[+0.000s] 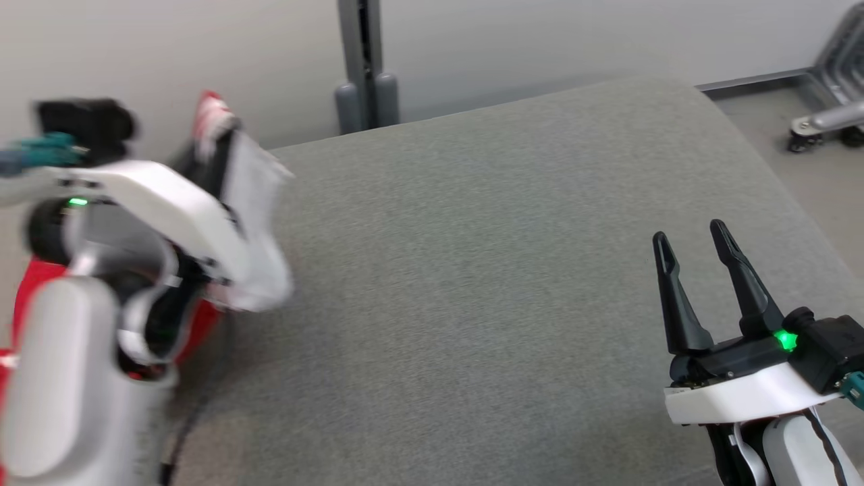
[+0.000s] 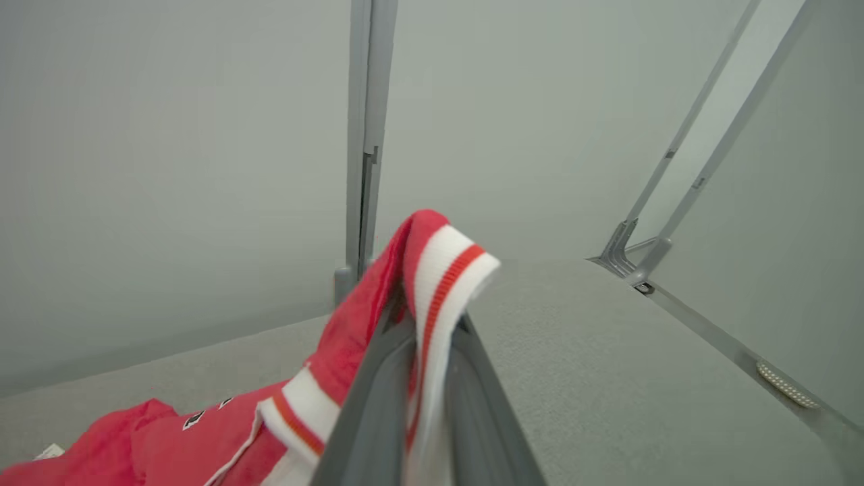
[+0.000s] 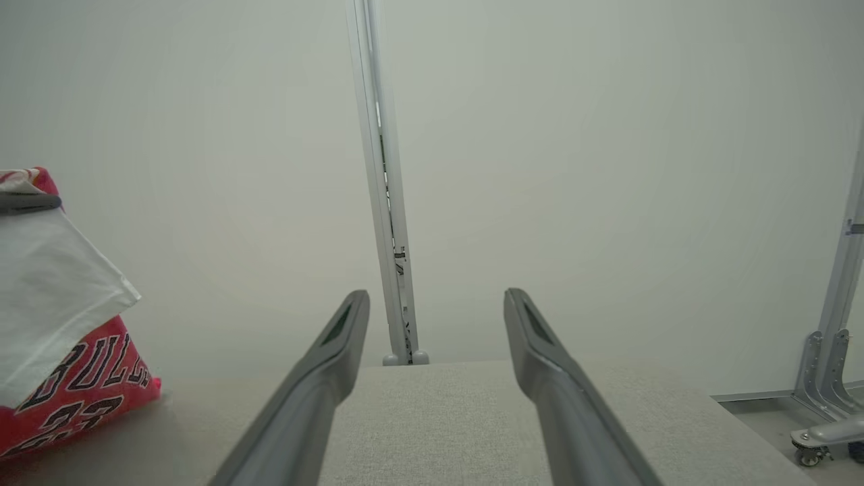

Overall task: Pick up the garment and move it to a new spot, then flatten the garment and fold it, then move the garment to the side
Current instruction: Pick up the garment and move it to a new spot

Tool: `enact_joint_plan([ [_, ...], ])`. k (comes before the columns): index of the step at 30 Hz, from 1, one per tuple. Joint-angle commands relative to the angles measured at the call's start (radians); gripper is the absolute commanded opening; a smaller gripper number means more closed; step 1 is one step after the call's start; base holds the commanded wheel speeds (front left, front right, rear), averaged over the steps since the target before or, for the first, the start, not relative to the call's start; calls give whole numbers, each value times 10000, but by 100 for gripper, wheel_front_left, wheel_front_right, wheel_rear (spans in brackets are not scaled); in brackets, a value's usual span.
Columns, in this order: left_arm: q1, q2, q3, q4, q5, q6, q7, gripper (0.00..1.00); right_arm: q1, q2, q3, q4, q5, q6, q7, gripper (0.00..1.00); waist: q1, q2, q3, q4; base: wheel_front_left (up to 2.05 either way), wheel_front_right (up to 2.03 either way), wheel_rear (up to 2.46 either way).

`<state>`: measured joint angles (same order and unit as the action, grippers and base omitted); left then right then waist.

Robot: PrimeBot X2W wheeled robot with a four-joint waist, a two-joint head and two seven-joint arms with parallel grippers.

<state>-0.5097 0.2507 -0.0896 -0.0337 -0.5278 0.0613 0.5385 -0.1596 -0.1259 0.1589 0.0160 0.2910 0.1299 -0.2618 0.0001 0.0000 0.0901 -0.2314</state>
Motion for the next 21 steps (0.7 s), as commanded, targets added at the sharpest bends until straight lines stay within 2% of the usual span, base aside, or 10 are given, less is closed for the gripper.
enact_joint_plan([
  [1,179,-387,-399,7,-91,-63,35,0,120,-41,-81,-45,-46,15,-46,100,-1,0,-121,-431,0,0,0],
  [7,220,-1544,-1575,1073,-112,-118,-456,0,161,7,35,28,66,15,-46,100,-1,0,-64,-1141,0,0,0],
  [15,-606,-1958,-2780,2919,-255,-146,-1902,0,-100,41,187,144,180,15,-46,100,-1,0,189,-1875,0,0,0],
  [20,-1496,-1981,-4256,3798,-1433,-10,-3032,0,-193,120,279,223,221,15,-46,100,-1,0,351,-2078,0,0,0],
  [21,-1629,-1984,-4600,4011,-1673,-19,-3164,29,-214,142,301,246,225,15,-46,100,-1,0,373,-2103,0,0,0],
])
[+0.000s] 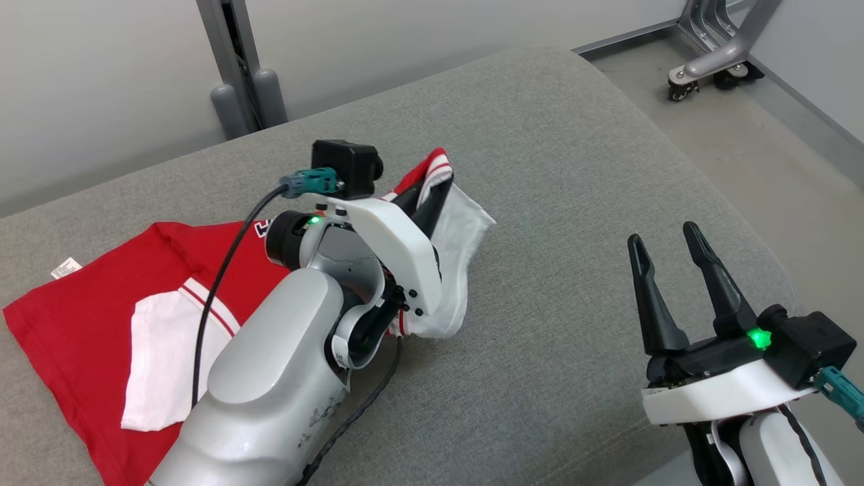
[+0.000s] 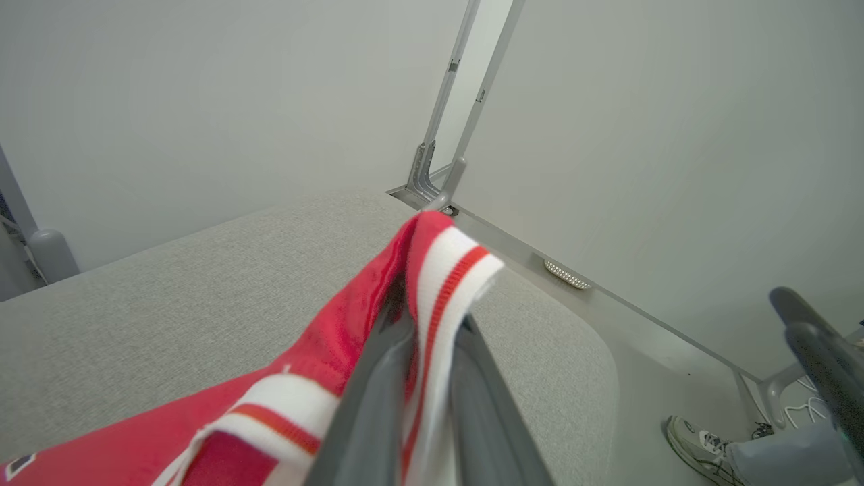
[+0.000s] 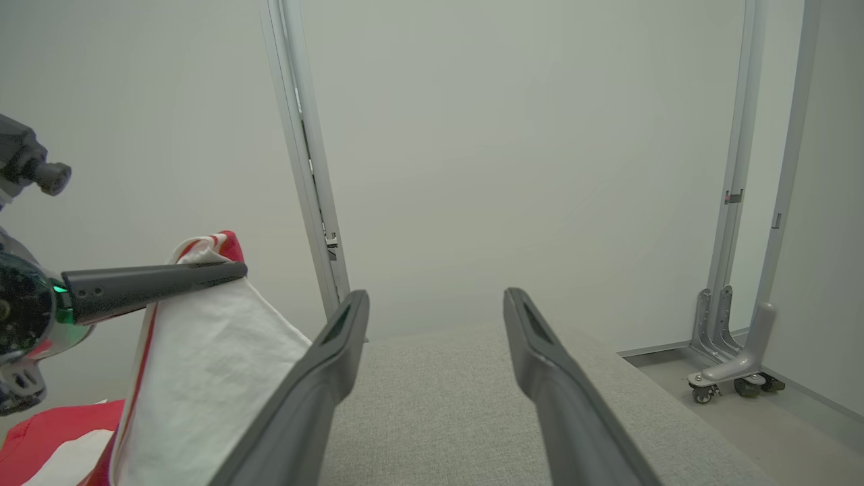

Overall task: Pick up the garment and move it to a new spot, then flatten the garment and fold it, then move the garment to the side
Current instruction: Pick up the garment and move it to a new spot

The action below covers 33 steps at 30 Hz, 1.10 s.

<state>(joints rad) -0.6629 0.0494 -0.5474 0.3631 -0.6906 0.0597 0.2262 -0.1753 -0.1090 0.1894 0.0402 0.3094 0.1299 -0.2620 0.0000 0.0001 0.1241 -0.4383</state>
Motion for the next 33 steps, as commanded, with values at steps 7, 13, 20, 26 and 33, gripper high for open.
enact_joint_plan([
  [7,-834,39,-1481,1305,-691,104,-935,100,-53,143,-250,15,31,15,-44,100,0,-1,128,122,0,0,0],
  [13,-601,292,-1324,1468,-503,122,-1883,100,131,77,-326,-17,-39,15,-44,100,0,-1,38,701,0,0,0],
  [20,154,1219,-919,549,-238,483,-2890,100,248,-200,-431,-156,-101,14,-44,100,0,-1,-111,1666,0,0,0],
  [26,1187,2233,-621,-770,58,1052,-3435,100,497,-342,-688,-240,-146,9,-44,100,0,-1,-341,2426,0,0,0],
  [33,2459,3069,-76,-2114,122,1880,-3876,100,816,-444,-727,-344,-190,9,-44,100,0,-1,-511,2960,0,0,0],
])
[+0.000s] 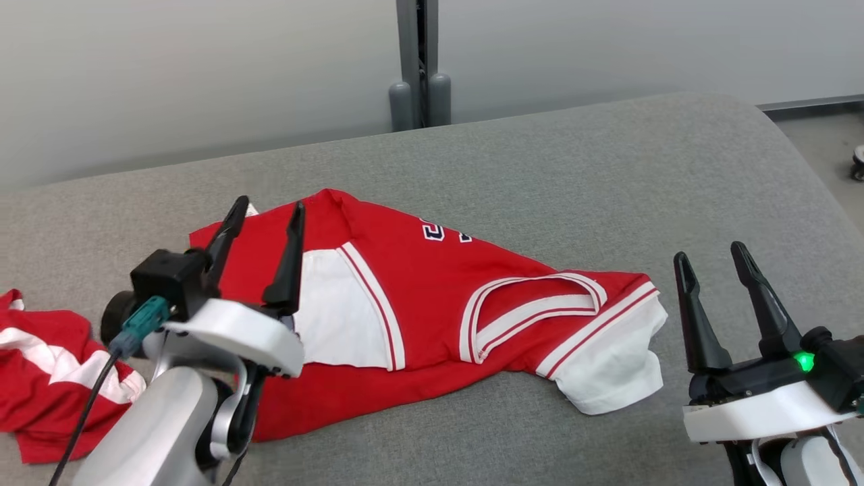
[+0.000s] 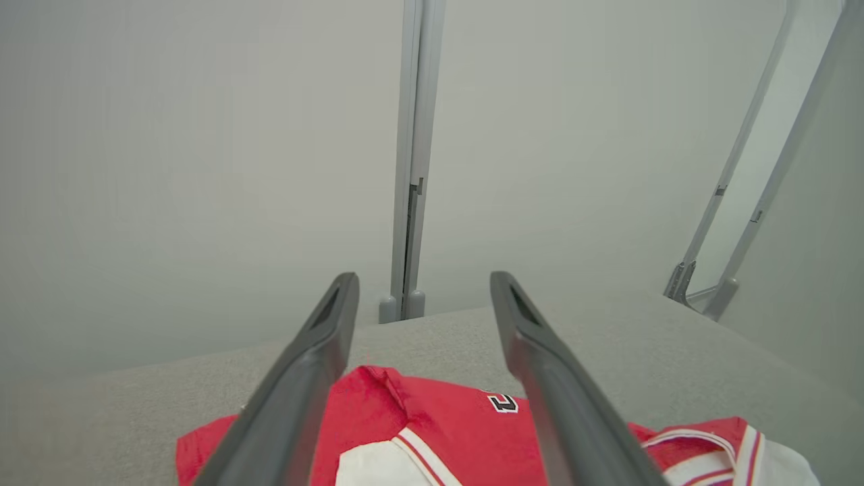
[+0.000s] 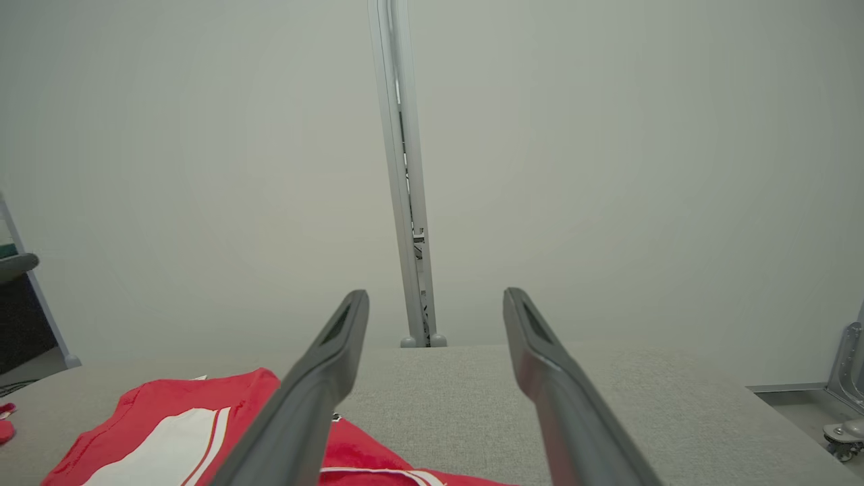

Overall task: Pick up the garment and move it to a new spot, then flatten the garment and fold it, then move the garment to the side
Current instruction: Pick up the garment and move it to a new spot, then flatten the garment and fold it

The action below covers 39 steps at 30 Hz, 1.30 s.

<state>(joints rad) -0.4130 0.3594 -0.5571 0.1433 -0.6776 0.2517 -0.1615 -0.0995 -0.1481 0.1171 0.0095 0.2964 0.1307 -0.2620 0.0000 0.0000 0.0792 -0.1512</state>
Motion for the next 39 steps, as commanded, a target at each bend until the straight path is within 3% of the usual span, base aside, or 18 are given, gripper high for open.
enact_joint_plan([
  [1,162,159,36,-106,166,123,-88,100,102,-53,13,-26,-68,1,-44,100,0,0,-99,146,0,0,0],
  [6,1333,445,341,-946,173,769,-460,100,330,-18,106,-17,-89,1,-44,100,0,0,-230,429,0,0,0],
  [13,2577,482,688,-1573,245,1216,-855,100,630,-122,153,-59,-53,1,-44,100,0,0,-361,644,0,0,0],
  [30,3071,165,804,-1716,447,1082,-983,100,701,-215,429,142,107,1,66,100,0,0,-513,805,0,0,0],
  [39,2860,32,612,-1610,351,997,-825,100,5,-503,1390,976,729,1,1516,100,0,0,-484,1507,0,0,0],
])
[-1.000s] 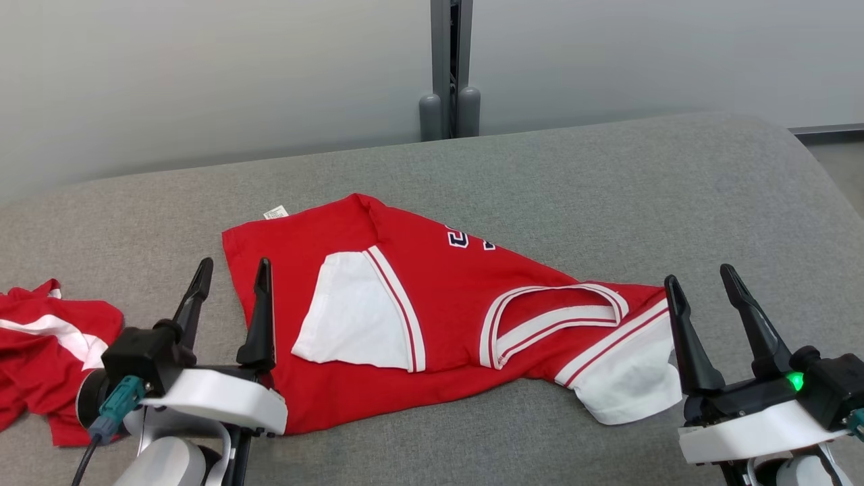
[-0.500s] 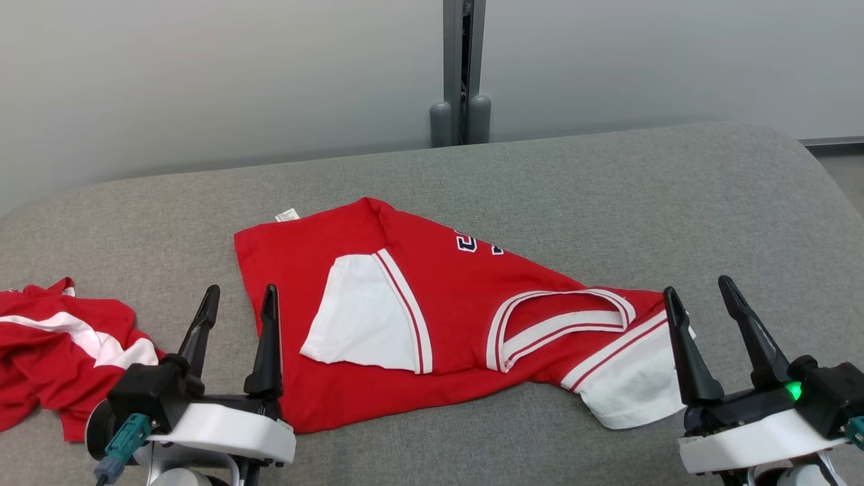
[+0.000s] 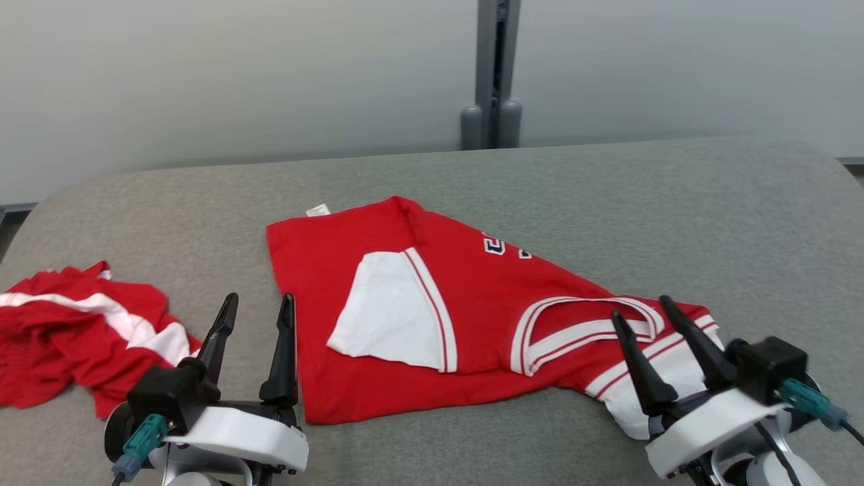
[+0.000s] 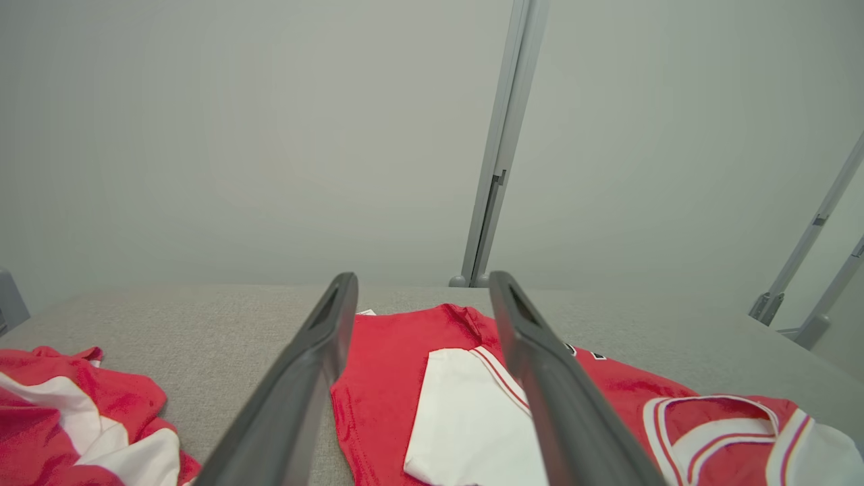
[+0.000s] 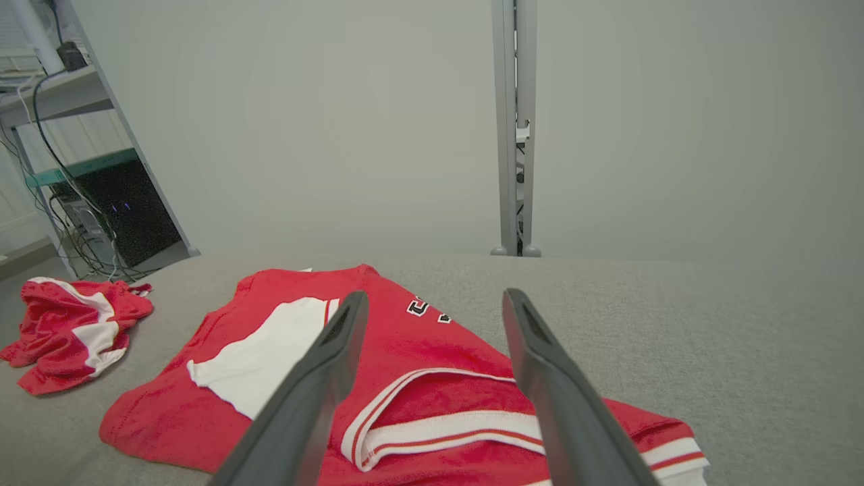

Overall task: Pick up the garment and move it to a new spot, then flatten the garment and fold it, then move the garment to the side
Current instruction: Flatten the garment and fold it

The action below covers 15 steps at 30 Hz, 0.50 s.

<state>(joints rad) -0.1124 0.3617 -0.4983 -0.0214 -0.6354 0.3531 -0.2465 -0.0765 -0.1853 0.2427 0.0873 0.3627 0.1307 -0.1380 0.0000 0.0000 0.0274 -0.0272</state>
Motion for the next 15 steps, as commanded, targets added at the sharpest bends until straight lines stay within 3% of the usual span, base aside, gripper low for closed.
enact_joint_plan([
  [1,-152,-2,4,56,-79,-18,49,100,-376,-189,257,377,91,1,500,100,0,0,49,393,0,0,0],
  [4,-172,-32,-41,78,-82,-42,63,100,-701,-141,281,757,292,1,890,100,0,0,87,663,0,0,0],
  [12,-243,-127,-110,151,-151,-91,114,100,-1664,-37,667,2499,1127,1,3512,100,0,0,337,1598,0,0,0],
  [15,-263,-183,-129,246,-207,-130,88,100,-1911,-3,697,2939,1411,1,4024,100,0,0,477,1914,0,0,0],
])
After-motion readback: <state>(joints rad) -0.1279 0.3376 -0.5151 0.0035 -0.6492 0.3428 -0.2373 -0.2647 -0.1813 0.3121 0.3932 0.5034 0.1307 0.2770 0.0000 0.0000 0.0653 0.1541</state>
